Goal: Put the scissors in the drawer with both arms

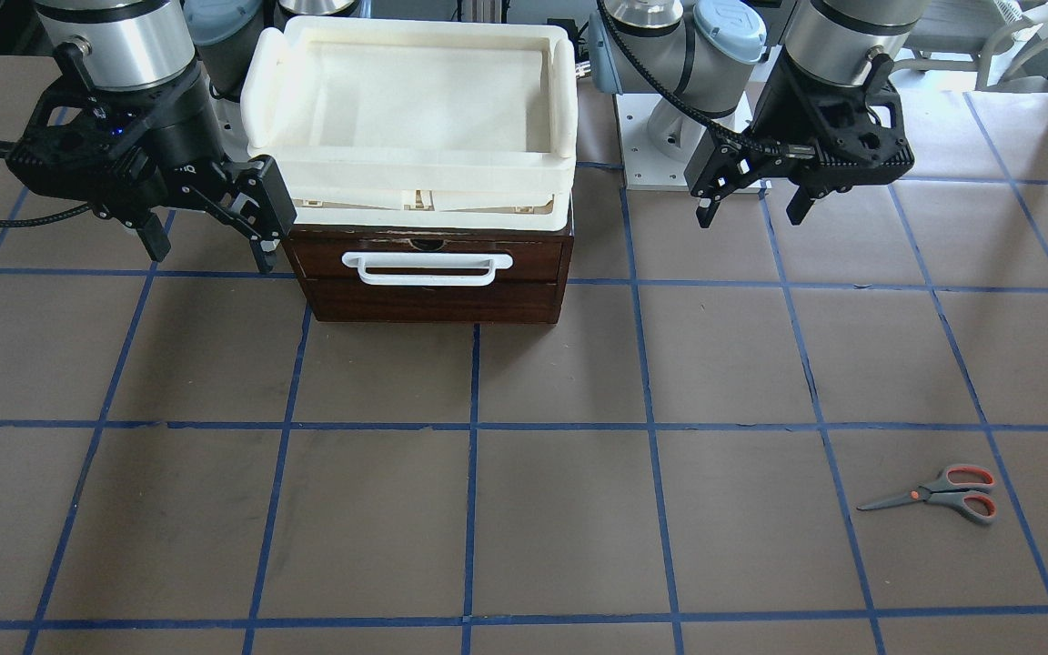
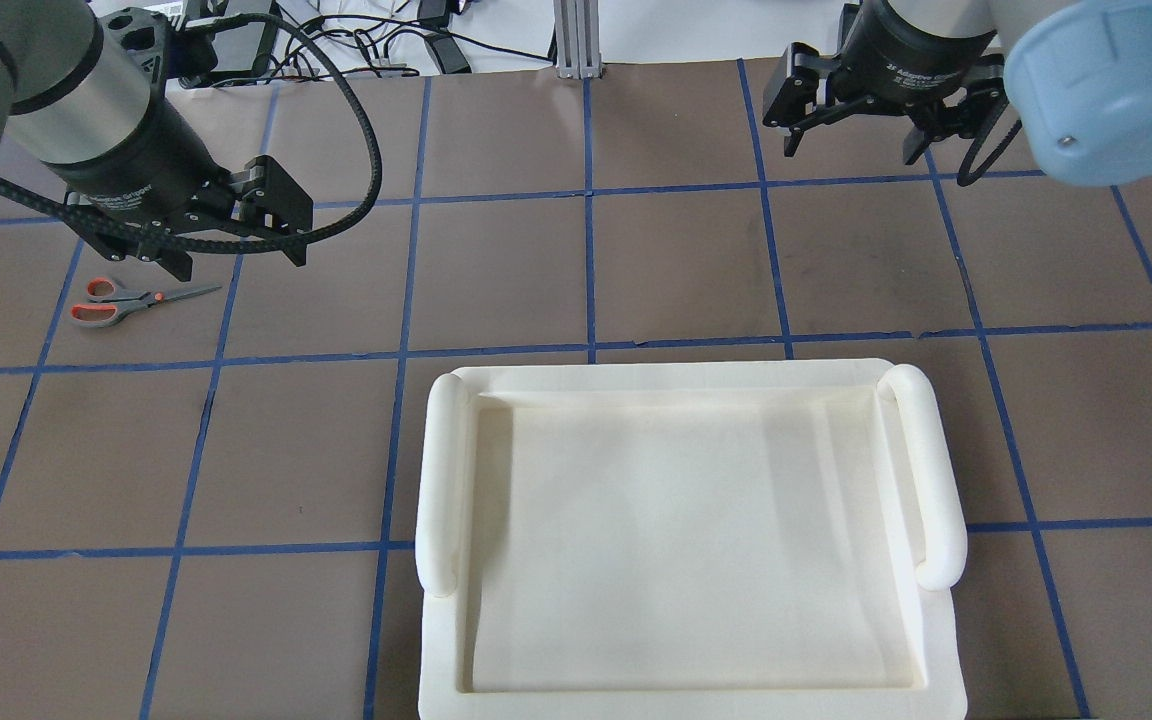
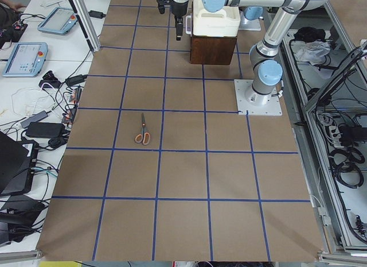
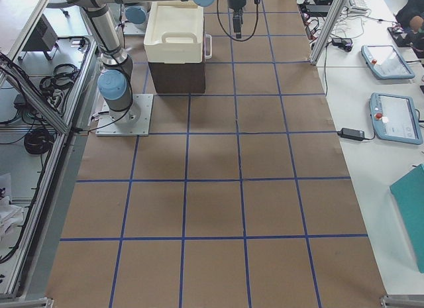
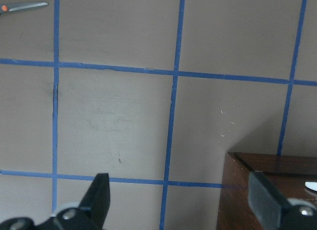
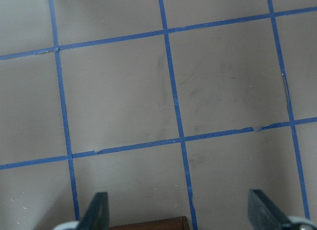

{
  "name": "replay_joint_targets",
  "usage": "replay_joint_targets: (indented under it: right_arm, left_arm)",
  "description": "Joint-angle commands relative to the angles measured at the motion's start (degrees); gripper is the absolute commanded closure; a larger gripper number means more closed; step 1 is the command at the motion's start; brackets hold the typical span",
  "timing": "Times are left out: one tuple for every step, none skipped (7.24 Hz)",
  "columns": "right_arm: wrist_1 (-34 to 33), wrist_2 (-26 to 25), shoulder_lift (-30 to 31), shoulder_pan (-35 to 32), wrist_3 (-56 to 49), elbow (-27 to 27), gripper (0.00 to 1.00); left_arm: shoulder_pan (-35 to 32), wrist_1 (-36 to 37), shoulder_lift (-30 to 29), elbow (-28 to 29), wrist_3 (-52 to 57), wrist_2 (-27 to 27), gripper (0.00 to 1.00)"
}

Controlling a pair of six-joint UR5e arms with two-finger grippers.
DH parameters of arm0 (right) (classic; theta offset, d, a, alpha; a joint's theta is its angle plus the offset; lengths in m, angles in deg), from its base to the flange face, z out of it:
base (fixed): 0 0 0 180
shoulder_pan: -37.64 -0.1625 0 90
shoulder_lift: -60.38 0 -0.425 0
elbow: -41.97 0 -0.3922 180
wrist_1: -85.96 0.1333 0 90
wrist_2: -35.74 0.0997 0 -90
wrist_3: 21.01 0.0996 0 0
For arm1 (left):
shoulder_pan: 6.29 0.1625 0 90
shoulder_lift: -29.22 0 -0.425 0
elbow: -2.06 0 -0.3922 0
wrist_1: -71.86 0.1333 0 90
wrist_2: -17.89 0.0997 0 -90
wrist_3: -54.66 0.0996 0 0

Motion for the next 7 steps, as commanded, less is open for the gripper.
replay_joint_targets:
  right_arm:
    - [0.2,-0.4,0.1,0.0,0.0,0.1,0.0]
    - [0.4,0.0,0.1,-0.2,0.0,0.0,0.0]
    - [2.3,0.2,0.0,-0.3,-0.2,0.0,0.0]
    - [3.1,3.7,-1.3,-1.1,-2.8,-0.4,0.0]
    - [4.3,6.8,-4.7,-1.7,-12.4,-0.6,0.0]
    - [5.1,8.3,-8.3,-1.8,-21.6,-0.6,0.0]
    - [4.8,9.3,-12.0,-2.6,-23.9,-0.6,0.0]
  left_arm:
    - [-0.1,-0.1,0.2,0.0,2.9,-0.4,0.0]
    - [-0.1,-0.1,0.4,0.1,6.4,-0.1,0.0]
    - [0.6,0.0,0.2,-0.4,9.6,0.0,0.0]
    - [3.2,0.7,-1.1,0.1,27.0,1.7,0.0]
    - [10.2,0.3,-2.2,0.0,40.7,3.3,0.0]
    - [17.8,0.0,-4.1,-0.7,53.6,3.4,0.0]
    - [20.8,0.8,-7.9,-0.7,69.9,6.1,0.0]
